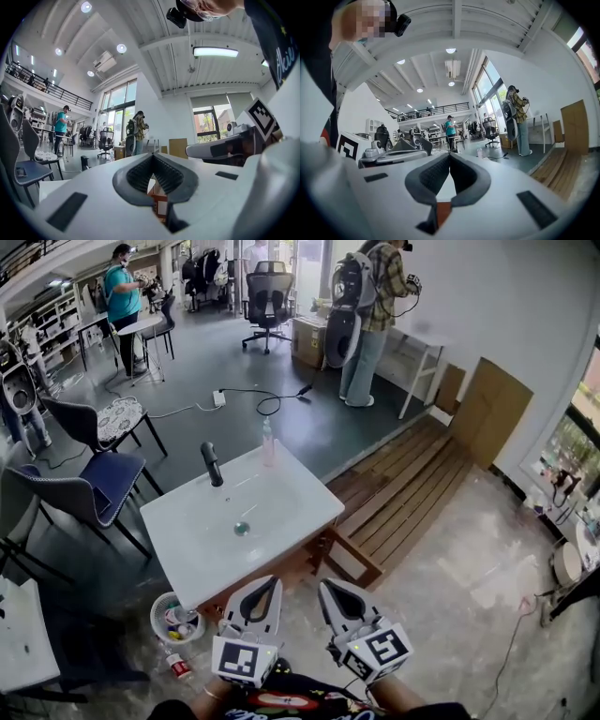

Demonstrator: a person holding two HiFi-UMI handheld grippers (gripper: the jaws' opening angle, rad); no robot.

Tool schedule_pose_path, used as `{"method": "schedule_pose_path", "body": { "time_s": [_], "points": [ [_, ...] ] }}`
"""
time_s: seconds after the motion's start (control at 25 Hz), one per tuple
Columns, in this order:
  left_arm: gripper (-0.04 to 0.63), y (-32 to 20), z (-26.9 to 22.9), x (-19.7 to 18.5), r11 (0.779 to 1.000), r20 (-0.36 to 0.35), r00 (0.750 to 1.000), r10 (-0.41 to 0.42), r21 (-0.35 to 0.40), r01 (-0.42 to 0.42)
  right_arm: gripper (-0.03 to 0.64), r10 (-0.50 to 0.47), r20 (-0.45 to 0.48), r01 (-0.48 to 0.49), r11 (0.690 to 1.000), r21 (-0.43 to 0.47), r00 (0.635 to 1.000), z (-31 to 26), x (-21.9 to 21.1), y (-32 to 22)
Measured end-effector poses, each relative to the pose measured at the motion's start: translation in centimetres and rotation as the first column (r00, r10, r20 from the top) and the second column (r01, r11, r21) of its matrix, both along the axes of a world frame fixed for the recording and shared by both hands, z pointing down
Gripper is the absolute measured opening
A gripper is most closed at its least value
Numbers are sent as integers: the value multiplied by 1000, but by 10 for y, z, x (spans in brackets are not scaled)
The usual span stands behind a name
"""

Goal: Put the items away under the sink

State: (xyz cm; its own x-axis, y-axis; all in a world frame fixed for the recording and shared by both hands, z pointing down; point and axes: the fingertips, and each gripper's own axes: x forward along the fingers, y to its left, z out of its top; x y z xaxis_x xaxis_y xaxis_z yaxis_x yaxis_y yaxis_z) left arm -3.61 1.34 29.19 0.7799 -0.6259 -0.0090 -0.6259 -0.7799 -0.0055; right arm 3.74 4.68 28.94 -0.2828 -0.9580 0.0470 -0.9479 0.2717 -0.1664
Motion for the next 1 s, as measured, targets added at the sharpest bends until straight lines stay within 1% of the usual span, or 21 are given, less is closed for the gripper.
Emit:
{"method": "schedule_pose_path", "body": {
  "time_s": [0.24,0.6,0.76,0.96,1.0],
  "points": [
    [8,-15,-3,-2,999,-20,1000,-1,32,2,8,1,-9,-1,1000,6,1000,2,-2,-14],
    [8,-28,1,-5,1000,-11,1000,9,30,-8,8,-5,-19,5,1000,-1,1000,5,-9,-28],
    [8,-30,6,-7,1000,-9,1000,20,16,-20,8,-3,-22,3,1000,-4,1000,8,-12,-31],
    [8,-28,13,-7,1000,11,1000,24,-7,-24,8,5,-22,-5,1000,-11,1000,10,-11,-29],
    [8,-27,12,-8,1000,9,1000,24,-2,-24,8,6,-23,-7,1000,-12,1000,10,-12,-29]
  ]
}}
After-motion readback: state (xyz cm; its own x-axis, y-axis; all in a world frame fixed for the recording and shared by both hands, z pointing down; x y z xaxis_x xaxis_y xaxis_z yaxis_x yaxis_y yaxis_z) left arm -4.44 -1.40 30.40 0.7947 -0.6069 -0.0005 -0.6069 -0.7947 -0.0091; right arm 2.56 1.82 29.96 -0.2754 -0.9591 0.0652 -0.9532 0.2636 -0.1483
